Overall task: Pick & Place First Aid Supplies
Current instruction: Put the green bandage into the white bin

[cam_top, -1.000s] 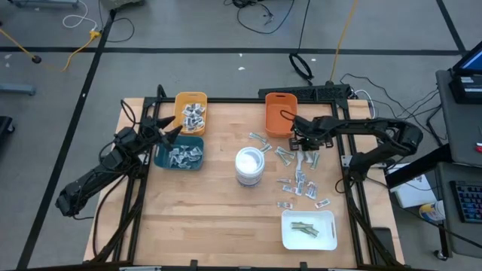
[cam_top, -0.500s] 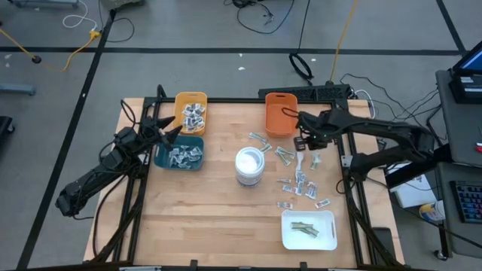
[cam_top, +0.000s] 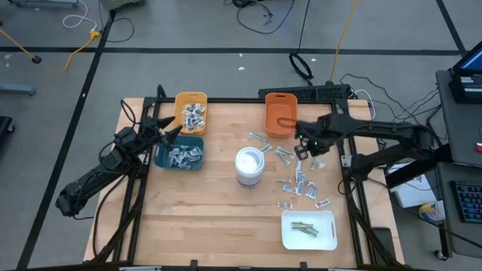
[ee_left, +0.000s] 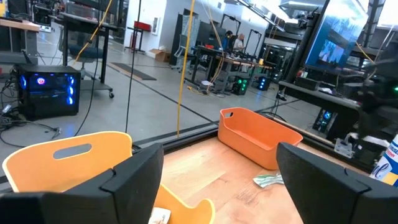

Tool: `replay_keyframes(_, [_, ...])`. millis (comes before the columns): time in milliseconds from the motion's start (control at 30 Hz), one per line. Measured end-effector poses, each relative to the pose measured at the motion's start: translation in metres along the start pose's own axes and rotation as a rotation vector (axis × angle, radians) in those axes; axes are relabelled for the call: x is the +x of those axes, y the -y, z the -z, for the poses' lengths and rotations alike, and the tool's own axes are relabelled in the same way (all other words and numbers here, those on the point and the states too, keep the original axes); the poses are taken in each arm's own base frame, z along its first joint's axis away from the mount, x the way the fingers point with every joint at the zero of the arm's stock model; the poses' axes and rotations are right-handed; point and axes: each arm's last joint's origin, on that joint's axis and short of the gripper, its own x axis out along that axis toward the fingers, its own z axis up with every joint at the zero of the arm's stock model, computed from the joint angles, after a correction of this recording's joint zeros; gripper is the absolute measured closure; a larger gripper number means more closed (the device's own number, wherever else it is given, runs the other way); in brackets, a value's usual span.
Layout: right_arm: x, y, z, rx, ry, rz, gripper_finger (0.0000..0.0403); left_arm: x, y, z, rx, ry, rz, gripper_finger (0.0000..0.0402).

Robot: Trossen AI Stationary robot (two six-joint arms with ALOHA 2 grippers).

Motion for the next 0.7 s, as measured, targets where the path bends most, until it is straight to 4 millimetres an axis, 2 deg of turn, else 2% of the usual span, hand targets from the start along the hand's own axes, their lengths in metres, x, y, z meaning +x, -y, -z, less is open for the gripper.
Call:
replay_keyframes(200, [0.0,-0.024,0.04,-0.242,-0.003,-0.022,0.0403,0.0,0.0,0.0,0.0,0.0,0.0,0.0072])
replay_keyframes(500, [0.004,-0.063,0.122,-0.636,-0.031,-0.201,0.0403,0.0,0.0,0.0,0.0,0.0,0.0,0.0083])
replay_keyframes(700, [0.011,-0.079,0.173,-0.867,-0.034,-0.329,0.0403,0.0,0.0,0.0,0.0,0.0,0.0,0.0094])
